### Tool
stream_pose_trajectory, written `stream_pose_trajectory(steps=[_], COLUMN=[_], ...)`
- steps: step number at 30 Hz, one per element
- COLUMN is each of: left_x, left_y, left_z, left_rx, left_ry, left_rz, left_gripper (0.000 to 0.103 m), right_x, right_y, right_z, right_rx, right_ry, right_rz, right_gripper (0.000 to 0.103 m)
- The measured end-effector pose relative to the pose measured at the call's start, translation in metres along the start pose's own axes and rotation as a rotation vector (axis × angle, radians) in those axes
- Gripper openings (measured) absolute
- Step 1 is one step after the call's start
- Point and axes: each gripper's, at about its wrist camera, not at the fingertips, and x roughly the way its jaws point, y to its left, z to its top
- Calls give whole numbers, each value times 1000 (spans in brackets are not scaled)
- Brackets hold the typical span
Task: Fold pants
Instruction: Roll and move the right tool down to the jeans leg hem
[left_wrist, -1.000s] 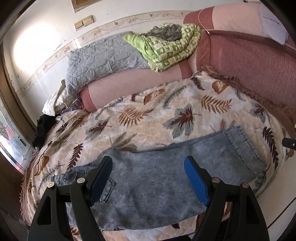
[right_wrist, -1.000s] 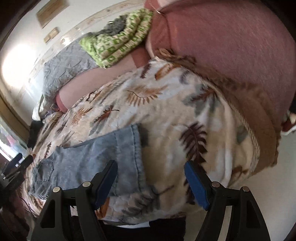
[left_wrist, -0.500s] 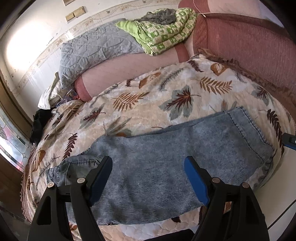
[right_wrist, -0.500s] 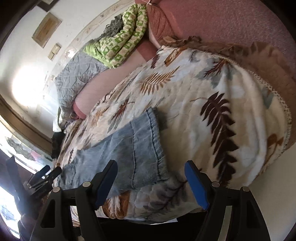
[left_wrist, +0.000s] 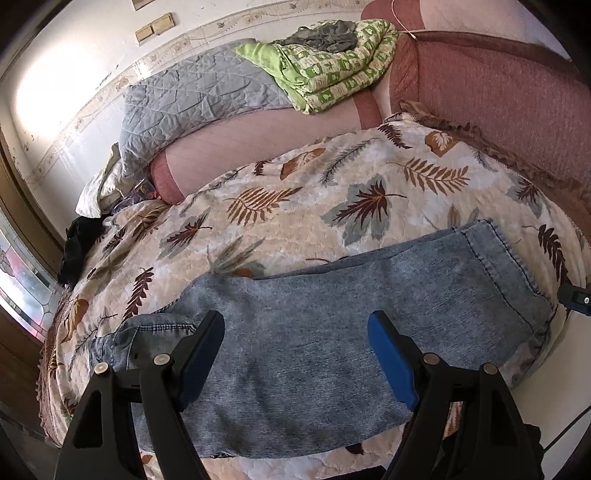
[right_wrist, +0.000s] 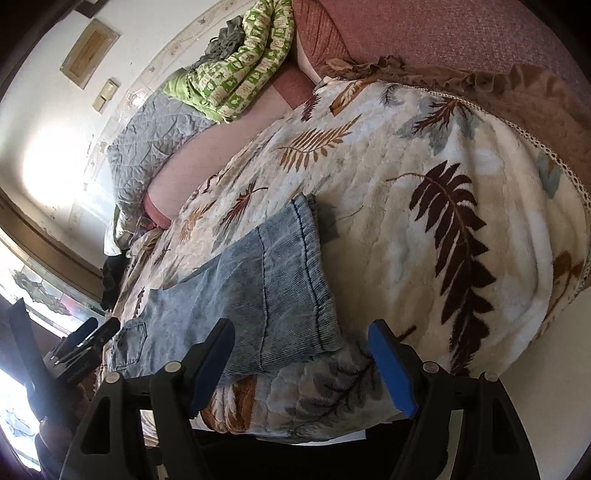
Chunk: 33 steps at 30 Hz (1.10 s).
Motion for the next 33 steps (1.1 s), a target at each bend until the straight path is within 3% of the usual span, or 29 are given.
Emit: stream_pose_trajectory(steps=[16, 33], left_x=[-16, -9], left_y=[13, 17], left_z=[0, -2], left_rx=[-37, -56], left_ry=[-38, -23], left_rz=[-8, -13], left_gripper=[81, 81], right_x=[-6, -2], right_y=[20, 16], right_z=[1, -3], right_rx=[-39, -33], right_ry=[-4, 16], right_rz=[2, -19], right_gripper=[78, 78])
